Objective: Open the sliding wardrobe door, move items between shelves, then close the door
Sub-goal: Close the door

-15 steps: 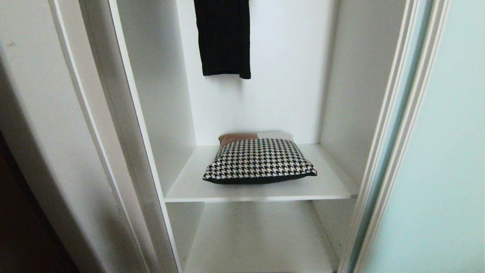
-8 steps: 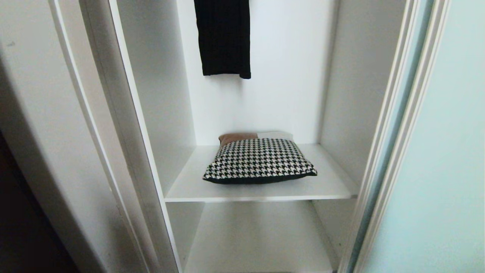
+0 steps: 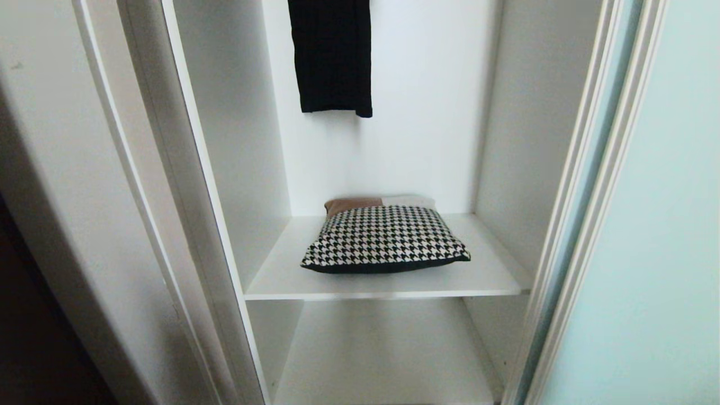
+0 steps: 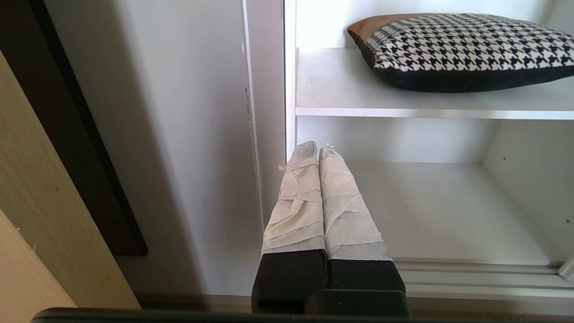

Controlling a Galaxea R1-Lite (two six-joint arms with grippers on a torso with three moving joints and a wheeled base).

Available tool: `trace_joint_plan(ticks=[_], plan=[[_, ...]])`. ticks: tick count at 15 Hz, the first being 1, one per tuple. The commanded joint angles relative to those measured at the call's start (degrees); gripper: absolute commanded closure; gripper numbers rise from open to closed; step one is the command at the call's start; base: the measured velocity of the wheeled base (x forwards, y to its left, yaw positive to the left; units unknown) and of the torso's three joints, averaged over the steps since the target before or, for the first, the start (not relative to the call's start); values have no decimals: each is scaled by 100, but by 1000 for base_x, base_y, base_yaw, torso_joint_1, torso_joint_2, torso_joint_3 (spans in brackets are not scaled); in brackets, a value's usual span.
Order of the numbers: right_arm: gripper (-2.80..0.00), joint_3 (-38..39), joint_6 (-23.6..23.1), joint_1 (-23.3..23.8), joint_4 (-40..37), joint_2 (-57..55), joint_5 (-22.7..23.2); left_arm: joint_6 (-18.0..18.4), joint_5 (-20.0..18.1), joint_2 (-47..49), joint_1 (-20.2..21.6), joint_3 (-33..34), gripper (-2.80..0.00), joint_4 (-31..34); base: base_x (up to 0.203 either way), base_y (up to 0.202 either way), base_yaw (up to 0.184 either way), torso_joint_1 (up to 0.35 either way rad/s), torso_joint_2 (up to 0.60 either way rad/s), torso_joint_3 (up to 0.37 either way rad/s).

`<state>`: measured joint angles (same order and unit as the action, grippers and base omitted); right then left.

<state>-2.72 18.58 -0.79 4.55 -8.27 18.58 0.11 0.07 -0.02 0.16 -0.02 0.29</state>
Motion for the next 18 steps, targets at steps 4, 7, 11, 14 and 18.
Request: trace_joint_plan(ticks=[4, 7, 11, 14, 18], plan=[[0, 108, -19, 8, 2, 350, -197, -2, 1, 11, 2, 2, 0, 6, 0, 0, 0, 0, 0, 0], [0, 114, -263, 25, -33, 654, -715, -2, 1, 11, 2, 2, 0, 6, 0, 0, 0, 0, 0, 0], [0, 110, -1048, 34, -435, 843, -1686, -2, 1, 11, 2, 2, 0, 6, 0, 0, 0, 0, 0, 0], [0, 143, -1353, 35, -472, 853, -1967, -2, 1, 11, 2, 2, 0, 6, 0, 0, 0, 0, 0, 0], [0, 272, -2060, 35, -402, 835, -1911, -2, 1, 11, 2, 2, 0, 6, 0, 0, 0, 0, 0, 0]])
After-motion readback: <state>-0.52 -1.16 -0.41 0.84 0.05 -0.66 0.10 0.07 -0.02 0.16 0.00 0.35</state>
